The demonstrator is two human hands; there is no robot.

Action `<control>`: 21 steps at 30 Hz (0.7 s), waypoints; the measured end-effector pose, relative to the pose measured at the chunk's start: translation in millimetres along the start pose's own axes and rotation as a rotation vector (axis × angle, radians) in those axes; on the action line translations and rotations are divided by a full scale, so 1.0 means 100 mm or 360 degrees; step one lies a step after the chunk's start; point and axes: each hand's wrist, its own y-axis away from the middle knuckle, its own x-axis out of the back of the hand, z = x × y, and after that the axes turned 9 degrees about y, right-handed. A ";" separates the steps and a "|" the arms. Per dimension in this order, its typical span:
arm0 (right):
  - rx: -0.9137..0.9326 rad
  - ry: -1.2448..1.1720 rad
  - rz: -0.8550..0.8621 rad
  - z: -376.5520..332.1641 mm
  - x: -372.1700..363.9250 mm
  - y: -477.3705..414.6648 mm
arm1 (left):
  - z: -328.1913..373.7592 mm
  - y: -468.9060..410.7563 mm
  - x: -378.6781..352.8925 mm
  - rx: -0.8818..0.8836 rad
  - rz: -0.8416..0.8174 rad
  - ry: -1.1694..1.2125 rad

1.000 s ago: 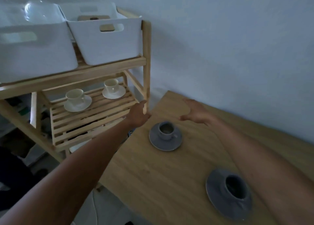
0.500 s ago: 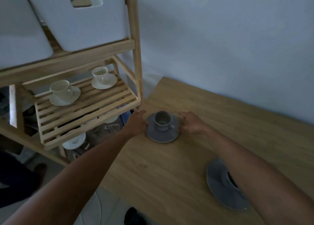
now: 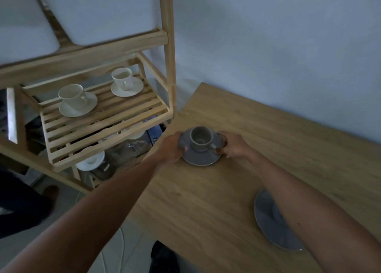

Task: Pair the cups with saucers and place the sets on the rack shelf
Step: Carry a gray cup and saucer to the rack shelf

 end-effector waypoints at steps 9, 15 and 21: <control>-0.0064 -0.0164 -0.0062 -0.15 0.02 -0.13 | 0.00 -0.01 0.21 0.0068 0.0058 0.0349; 0.0056 -0.0140 -0.0041 -0.53 0.02 -0.37 | -0.12 -0.03 0.55 0.0064 0.0263 0.0386; 0.0221 -0.0117 -0.0058 -1.06 -0.10 -0.79 | -0.44 -0.11 1.10 0.0153 0.0301 0.0181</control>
